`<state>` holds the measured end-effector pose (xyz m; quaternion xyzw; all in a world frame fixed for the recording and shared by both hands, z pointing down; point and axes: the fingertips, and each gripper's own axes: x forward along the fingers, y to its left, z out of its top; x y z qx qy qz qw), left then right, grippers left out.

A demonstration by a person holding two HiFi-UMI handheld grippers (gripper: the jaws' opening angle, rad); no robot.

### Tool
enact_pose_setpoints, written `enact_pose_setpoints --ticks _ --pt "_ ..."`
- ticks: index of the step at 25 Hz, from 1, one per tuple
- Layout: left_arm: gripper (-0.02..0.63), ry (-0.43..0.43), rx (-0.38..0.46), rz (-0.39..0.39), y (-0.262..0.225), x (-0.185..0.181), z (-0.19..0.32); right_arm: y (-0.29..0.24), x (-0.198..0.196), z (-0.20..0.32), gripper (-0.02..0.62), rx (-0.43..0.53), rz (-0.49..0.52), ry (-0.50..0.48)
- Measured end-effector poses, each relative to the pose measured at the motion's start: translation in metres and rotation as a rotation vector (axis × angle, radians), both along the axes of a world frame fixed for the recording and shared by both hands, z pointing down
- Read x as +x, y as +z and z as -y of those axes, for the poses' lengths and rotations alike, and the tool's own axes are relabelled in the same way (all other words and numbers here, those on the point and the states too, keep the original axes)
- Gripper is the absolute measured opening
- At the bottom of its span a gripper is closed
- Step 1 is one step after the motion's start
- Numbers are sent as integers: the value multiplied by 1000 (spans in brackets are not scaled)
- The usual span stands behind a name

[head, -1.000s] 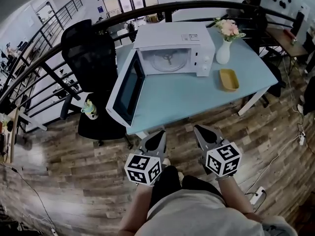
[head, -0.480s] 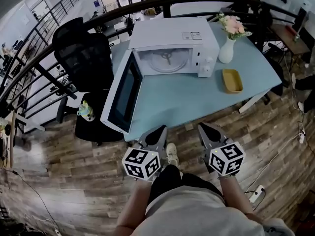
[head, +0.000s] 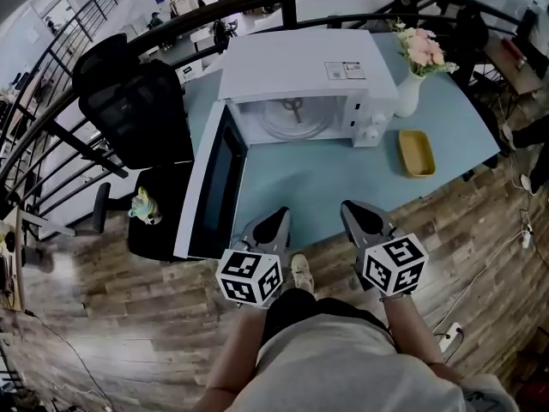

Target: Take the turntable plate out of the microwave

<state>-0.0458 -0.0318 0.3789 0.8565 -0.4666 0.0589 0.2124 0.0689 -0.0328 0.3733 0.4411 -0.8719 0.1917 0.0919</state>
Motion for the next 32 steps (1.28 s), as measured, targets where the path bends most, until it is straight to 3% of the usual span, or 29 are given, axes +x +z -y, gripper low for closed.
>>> enact_pose_setpoints --ticks 14,22,32 --pt "3 1 -29 13 14 -12 86 18 -18 80 15 -44 -17 43" --pt "3 33 -72 10 30 -11 103 26 -25 102 15 -72 5 55" --pt "3 -23 -111 -24 42 -19 115 37 -30 116 15 -106 -23 8"
